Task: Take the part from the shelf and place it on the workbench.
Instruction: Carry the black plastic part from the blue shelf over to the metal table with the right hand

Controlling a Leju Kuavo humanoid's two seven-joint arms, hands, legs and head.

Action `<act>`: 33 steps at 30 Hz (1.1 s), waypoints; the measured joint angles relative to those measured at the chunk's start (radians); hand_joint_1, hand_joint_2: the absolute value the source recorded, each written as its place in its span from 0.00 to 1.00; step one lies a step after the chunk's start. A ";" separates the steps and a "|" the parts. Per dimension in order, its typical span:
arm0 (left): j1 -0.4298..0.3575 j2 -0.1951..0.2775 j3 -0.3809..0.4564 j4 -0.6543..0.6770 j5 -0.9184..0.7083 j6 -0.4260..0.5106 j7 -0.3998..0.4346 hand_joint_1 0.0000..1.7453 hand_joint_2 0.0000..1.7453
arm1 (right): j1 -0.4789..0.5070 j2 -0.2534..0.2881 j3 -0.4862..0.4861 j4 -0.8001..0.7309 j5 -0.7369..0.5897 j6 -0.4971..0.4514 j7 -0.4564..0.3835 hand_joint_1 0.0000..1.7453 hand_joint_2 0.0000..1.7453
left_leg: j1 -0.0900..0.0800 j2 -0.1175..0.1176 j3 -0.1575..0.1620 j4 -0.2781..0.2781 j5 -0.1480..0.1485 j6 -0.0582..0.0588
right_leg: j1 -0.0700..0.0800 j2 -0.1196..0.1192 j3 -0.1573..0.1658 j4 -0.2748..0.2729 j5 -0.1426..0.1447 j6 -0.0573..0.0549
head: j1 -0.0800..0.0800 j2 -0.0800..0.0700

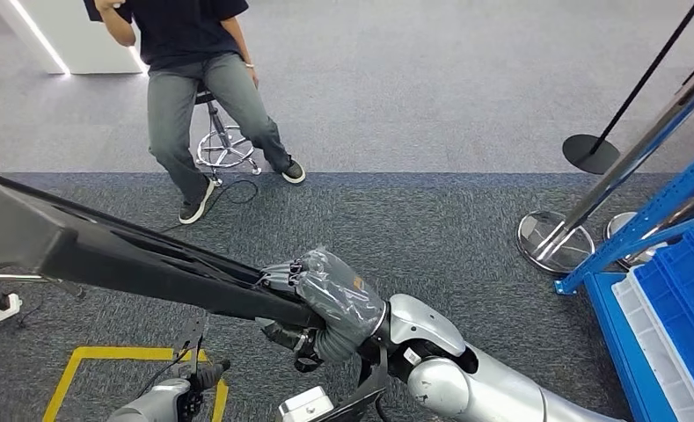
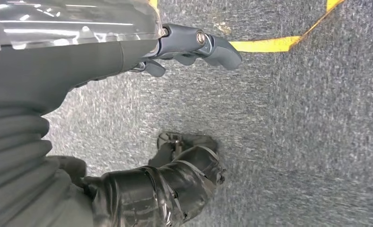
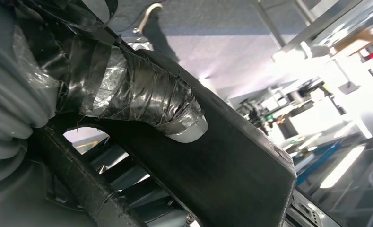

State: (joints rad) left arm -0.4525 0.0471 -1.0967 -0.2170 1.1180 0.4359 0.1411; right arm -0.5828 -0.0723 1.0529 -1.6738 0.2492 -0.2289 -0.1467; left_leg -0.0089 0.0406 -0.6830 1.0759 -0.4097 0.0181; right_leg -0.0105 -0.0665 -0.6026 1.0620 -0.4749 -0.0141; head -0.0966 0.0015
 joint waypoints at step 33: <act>-0.007 -0.005 0.000 0.001 0.026 0.009 0.000 0.00 1.00 | 0.001 -0.010 0.007 -0.011 -0.007 0.020 -0.009 1.00 1.00 | -0.010 0.022 0.015 -0.037 0.004 0.007 | 0.006 -0.023 0.018 -0.016 -0.008 0.012 | -0.002 0.000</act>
State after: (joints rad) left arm -0.4599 0.0417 -1.0967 -0.2163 1.1443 0.4449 0.1407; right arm -0.5817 -0.0827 1.0595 -1.6846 0.2426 -0.2087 -0.1556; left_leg -0.0194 0.0626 -0.6685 1.0389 -0.4055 0.0247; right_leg -0.0047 -0.0894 -0.5850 1.0461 -0.4827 -0.0017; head -0.0986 0.0015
